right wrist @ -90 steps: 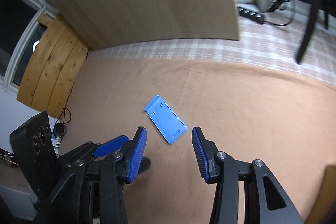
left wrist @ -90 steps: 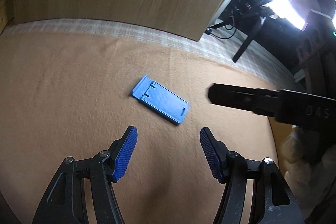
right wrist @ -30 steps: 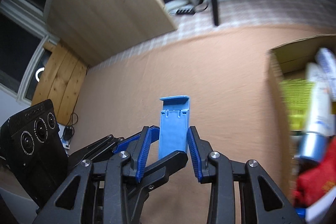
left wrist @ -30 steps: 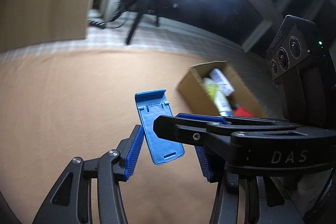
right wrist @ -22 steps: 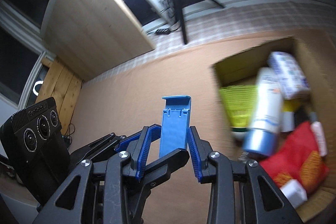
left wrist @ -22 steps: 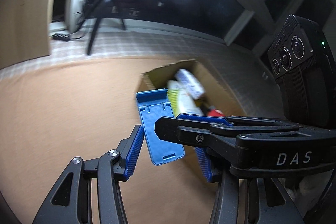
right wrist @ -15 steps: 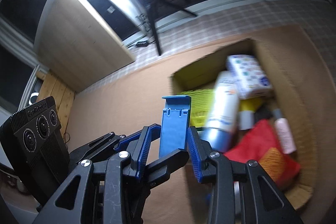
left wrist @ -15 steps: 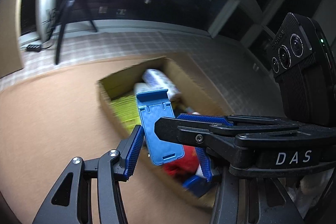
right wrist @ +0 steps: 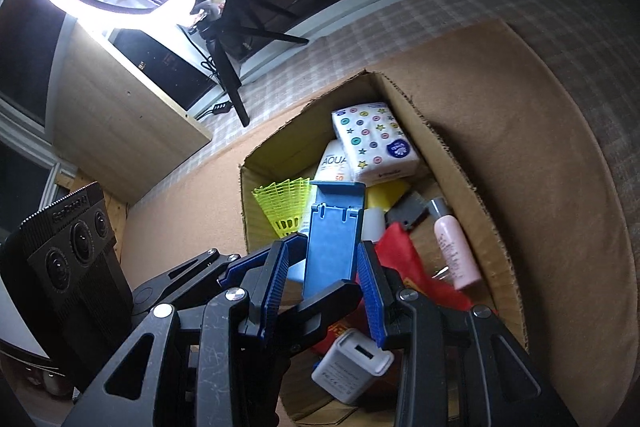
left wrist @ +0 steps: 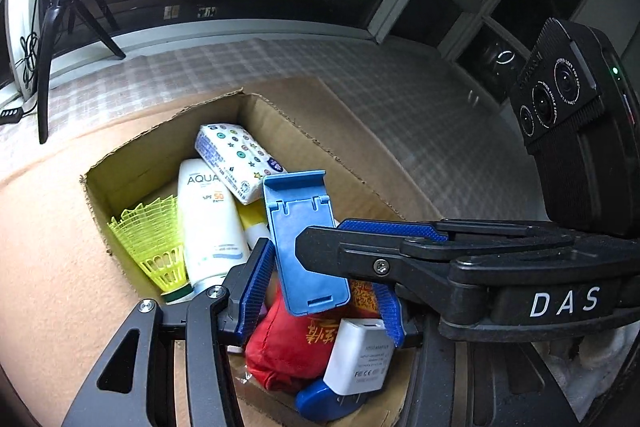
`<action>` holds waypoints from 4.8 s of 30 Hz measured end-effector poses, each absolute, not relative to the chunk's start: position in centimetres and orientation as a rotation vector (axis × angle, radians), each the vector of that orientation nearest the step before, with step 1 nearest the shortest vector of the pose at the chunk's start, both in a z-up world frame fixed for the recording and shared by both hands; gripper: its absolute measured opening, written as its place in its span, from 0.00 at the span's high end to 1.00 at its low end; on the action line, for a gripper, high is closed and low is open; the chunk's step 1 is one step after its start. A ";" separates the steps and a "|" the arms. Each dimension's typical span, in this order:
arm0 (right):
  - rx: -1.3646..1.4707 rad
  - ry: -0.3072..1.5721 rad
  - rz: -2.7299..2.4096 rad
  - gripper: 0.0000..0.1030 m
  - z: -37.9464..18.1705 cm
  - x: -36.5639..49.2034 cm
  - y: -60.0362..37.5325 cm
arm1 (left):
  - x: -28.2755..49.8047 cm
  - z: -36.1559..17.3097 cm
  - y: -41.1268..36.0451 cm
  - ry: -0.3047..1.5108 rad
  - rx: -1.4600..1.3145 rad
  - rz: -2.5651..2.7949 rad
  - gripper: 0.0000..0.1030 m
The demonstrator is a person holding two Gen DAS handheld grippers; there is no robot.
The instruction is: Organize objects
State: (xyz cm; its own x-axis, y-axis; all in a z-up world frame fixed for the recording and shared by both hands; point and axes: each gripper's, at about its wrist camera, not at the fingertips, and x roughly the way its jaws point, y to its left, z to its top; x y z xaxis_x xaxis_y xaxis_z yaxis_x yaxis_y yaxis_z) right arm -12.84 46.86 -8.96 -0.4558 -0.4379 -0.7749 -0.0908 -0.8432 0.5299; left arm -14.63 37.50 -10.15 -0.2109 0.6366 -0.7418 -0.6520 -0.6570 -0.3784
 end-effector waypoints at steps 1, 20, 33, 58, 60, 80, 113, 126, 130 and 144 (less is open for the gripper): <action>1.504 -0.763 -2.395 0.68 -9.0 -12.8 46.9 | -14.6 -10.2 37.6 0.026 -1.188 1.956 0.50; 1.499 -0.727 -2.466 0.65 -7.7 -12.1 46.7 | -14.4 -9.1 35.2 0.084 -1.184 1.997 0.47; 1.460 -0.617 -2.546 0.60 -5.3 -10.0 43.1 | -12.6 -6.1 27.5 0.133 -1.156 2.131 0.34; 1.379 -0.311 -2.589 0.54 -3.2 -2.4 26.8 | -3.5 -2.6 6.2 0.068 -1.244 2.492 0.16; 1.373 -0.314 -2.585 0.47 -3.2 -1.9 26.0 | -2.9 -2.3 5.4 0.050 -1.244 2.506 0.14; 1.318 -0.158 -2.666 0.27 -1.7 0.4 21.2 | -0.4 -2.1 1.3 0.011 -1.273 2.594 0.06; 1.333 -0.180 -2.673 0.26 -2.2 1.1 20.3 | -0.8 -3.2 0.1 -0.010 -1.304 2.629 0.05; 1.345 -0.193 -2.665 0.26 -2.4 0.9 20.6 | -1.0 -3.4 0.2 -0.013 -1.313 2.610 0.05; 1.352 -0.197 -2.666 0.26 -2.5 0.8 20.7 | -1.0 -3.5 0.4 -0.009 -1.317 2.607 0.05; 1.376 -0.210 -2.666 0.26 -3.0 0.7 20.9 | -1.6 -4.3 0.5 -0.002 -1.343 2.611 0.05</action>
